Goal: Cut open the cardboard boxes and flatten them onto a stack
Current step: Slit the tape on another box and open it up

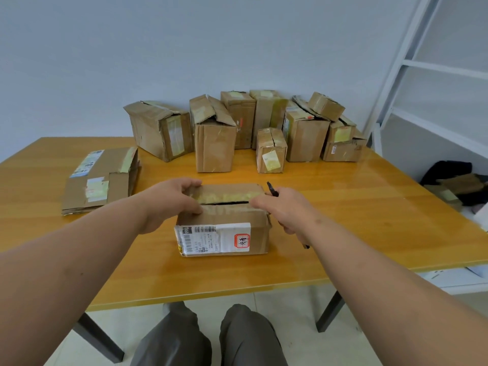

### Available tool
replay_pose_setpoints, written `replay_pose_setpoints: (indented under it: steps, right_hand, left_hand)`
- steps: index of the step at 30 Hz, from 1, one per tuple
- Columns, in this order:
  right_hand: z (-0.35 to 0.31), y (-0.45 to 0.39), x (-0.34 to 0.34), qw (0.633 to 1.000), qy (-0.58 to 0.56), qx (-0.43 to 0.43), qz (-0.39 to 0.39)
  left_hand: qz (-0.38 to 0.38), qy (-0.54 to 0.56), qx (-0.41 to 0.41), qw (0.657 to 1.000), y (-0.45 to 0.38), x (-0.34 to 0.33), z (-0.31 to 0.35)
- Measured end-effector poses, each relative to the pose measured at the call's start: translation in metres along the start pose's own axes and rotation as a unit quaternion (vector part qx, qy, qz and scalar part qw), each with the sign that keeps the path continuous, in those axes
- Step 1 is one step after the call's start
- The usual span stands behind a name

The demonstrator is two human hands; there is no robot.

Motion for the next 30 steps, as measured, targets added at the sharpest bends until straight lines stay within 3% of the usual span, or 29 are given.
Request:
replay_pose_setpoints:
  steps: [7,12,16,24,30]
  right_hand:
    - [-0.002,-0.003,-0.005,0.999,0.049,0.005,-0.018]
    - [-0.006,-0.007,-0.009,0.997,0.071,0.027,-0.006]
    - [-0.008,-0.005,-0.010,0.997,0.077,0.029,-0.003]
    - [-0.010,-0.005,-0.010,0.995,0.089,0.044,0.012]
    - [-0.008,-0.001,-0.012,0.996,0.068,0.054,0.004]
  left_hand:
    - [0.057,-0.139,-0.014,0.989,0.003,0.014,0.010]
    - [0.125,-0.330,-0.056,0.934,0.008,0.015,0.030]
    - [0.134,-0.427,-0.080,0.891,0.006,0.007,0.033]
    - [0.161,-0.421,-0.103,0.887,0.008,0.004,0.034]
    - [0.227,-0.325,-0.107,0.912,0.013,0.030,0.043]
Point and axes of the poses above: each hand's wrist, its own y-axis away from the middle knuckle, its own x-axis out of the back of the hand, z = x × y, the point moved 10 cm from there along -y, towards the middle knuckle, and after that the axes turned 9 degrees about x, right-handed, at the moved point
